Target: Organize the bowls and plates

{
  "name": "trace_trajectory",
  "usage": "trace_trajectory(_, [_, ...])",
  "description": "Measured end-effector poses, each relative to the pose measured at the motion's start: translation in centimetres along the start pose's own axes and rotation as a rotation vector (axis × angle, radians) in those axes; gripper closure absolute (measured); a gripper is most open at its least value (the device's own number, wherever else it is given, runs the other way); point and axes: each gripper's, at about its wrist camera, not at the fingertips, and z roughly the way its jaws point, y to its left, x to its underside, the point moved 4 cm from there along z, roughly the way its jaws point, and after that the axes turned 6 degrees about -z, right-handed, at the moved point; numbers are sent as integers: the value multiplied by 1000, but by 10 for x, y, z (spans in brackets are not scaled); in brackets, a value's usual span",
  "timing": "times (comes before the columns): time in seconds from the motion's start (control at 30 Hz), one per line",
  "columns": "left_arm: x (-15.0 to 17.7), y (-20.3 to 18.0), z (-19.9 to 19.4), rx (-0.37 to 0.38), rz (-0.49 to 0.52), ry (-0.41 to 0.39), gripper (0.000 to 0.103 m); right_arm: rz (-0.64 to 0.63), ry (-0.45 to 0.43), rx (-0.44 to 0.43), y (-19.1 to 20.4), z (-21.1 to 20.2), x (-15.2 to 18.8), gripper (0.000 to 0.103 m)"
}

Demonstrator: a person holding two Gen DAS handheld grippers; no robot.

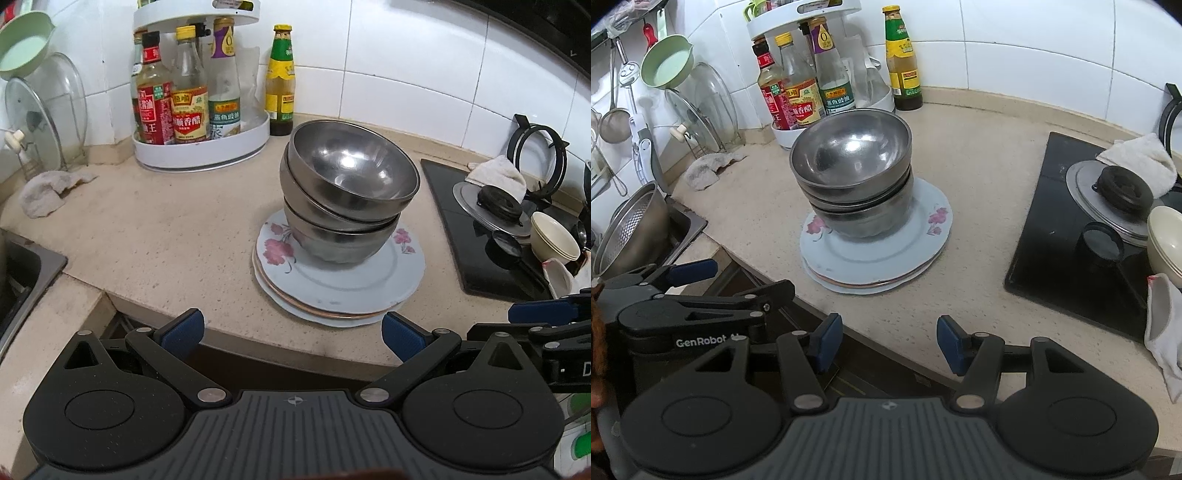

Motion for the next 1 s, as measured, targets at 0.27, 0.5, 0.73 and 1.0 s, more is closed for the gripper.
trace_trajectory(0.27, [-2, 7, -1, -4, -23, -14, 0, 2, 2, 2, 0, 1, 0, 49])
trace_trajectory(0.5, [-2, 10, -5, -11, -26, -26, 0, -2, -1, -1, 2, 1, -2, 49])
trace_trajectory(0.73, [-10, 15, -16, -9, -38, -56, 0, -11, -8, -7, 5, 1, -4, 49])
trace_trajectory(1.0, [-17, 16, -68, -85, 34, -393, 0, -12, -21, -19, 6, -2, -7, 49])
